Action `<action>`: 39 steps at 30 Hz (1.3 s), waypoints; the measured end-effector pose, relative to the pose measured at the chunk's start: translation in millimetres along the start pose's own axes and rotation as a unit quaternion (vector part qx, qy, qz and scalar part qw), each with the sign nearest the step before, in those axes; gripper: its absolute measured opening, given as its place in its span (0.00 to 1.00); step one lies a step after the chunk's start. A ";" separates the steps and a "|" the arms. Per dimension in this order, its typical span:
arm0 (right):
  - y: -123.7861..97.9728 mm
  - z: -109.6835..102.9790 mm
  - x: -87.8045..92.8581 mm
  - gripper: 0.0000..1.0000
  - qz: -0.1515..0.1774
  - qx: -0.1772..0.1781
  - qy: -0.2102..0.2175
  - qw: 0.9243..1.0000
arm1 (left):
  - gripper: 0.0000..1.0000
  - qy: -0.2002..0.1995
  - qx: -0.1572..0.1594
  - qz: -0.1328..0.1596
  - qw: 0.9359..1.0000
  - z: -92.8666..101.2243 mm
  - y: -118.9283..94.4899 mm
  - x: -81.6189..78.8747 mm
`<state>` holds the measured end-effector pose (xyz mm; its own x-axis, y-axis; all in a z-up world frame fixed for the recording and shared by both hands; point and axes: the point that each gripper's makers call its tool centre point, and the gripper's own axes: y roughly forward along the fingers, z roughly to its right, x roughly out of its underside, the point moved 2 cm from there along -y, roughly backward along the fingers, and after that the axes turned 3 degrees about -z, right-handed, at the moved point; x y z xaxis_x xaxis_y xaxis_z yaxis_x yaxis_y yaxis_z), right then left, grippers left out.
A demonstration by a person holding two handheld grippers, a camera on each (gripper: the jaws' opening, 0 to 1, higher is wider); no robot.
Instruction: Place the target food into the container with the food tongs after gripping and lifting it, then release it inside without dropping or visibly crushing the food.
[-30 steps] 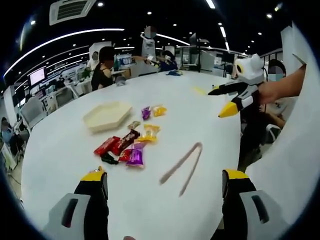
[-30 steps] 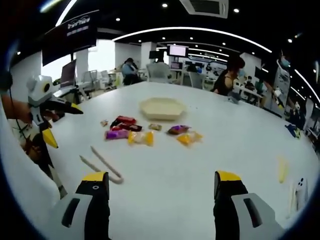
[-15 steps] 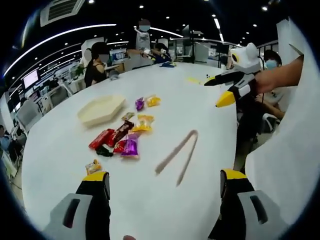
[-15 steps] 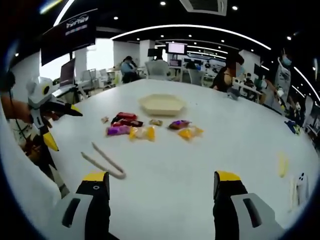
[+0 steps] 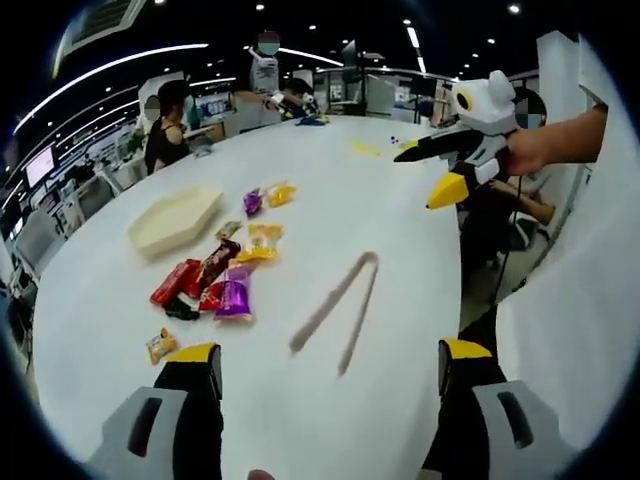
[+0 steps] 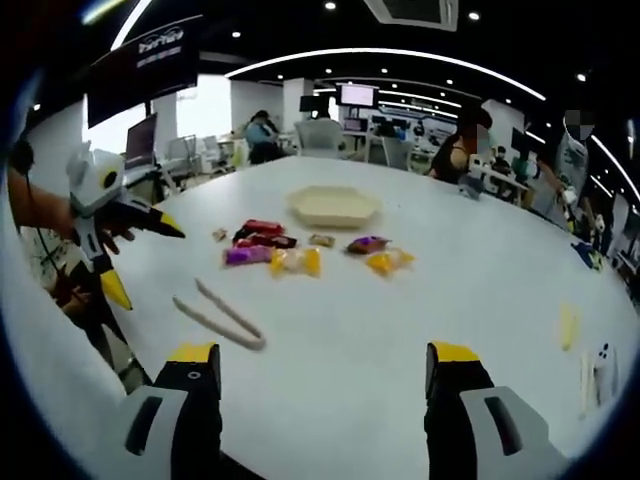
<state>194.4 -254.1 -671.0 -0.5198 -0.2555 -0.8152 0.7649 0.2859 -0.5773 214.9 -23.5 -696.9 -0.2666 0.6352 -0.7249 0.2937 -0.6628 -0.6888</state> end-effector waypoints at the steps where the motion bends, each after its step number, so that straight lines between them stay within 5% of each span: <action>1: -1.2 -0.1 0.6 0.85 0.001 0.000 0.001 1.000 | 0.88 0.004 0.002 -0.004 1.000 0.7 0.8 0.6; 16: 2.6 -9.0 11.7 0.83 0.002 -0.012 0.023 1.000 | 0.88 0.026 -0.003 -0.026 0.999 -1.4 -2.5 0.4; 20: 1.4 -9.6 7.1 0.83 0.007 -0.013 0.036 0.999 | 0.90 0.070 -0.006 -0.045 0.997 0.4 -2.1 5.2; 24: 1.5 -12.9 9.1 0.82 -0.003 -0.020 0.008 1.000 | 0.87 0.063 0.002 -0.041 0.997 4.2 -0.2 2.8; 39: 1.6 -13.7 9.8 0.80 -0.001 -0.018 0.023 1.000 | 0.78 0.073 0.030 -0.061 0.995 16.6 3.1 11.8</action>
<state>185.3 -243.5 -680.5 -0.5393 -0.2139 -0.8145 0.7499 0.3180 -0.5801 197.4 -24.7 -707.8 -0.1586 0.7606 -0.6295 0.2104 -0.5969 -0.7742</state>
